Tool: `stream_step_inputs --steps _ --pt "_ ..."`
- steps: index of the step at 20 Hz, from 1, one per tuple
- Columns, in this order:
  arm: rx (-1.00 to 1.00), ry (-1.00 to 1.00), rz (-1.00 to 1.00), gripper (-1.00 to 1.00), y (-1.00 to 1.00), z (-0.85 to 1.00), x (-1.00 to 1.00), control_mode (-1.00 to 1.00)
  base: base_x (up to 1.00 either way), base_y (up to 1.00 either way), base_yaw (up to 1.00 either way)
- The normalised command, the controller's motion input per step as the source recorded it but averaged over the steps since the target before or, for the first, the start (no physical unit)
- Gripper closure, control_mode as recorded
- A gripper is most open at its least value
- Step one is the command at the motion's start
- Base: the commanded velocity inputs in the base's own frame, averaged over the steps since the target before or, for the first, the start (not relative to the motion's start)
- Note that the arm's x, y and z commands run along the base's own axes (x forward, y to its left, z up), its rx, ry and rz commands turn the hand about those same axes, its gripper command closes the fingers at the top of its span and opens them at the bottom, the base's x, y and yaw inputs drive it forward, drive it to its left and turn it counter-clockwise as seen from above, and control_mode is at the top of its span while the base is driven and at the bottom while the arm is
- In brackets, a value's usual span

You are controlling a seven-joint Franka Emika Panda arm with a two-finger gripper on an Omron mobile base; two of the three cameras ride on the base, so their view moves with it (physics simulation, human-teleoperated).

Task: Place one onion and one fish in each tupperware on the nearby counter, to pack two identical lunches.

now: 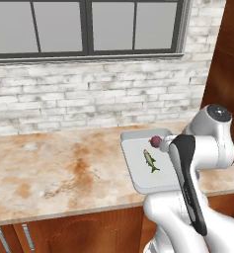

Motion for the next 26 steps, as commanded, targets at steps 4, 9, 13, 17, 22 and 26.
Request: stream_step_inputs --steps 4,9,13,17,22,26 --pt "-0.10 -0.01 0.03 -1.00 0.10 0.01 -0.60 -1.00 0.00 0.00 0.00" --pt "-0.10 0.00 0.00 -1.00 0.07 -0.07 -0.43 -1.00 0.00 0.00 0.00" --pt "-0.04 0.00 0.00 -1.00 0.02 -0.12 -0.34 1.00 -0.09 0.00 0.01" --pt "0.00 0.00 0.00 -1.00 0.00 0.00 0.00 1.00 -0.69 -0.02 0.05" --pt "0.00 0.00 0.00 -1.00 0.00 0.00 0.00 1.00 -0.96 -0.18 0.02" --pt "0.00 0.00 0.00 -1.00 0.00 0.00 0.00 1.00 -0.66 -0.72 0.00"
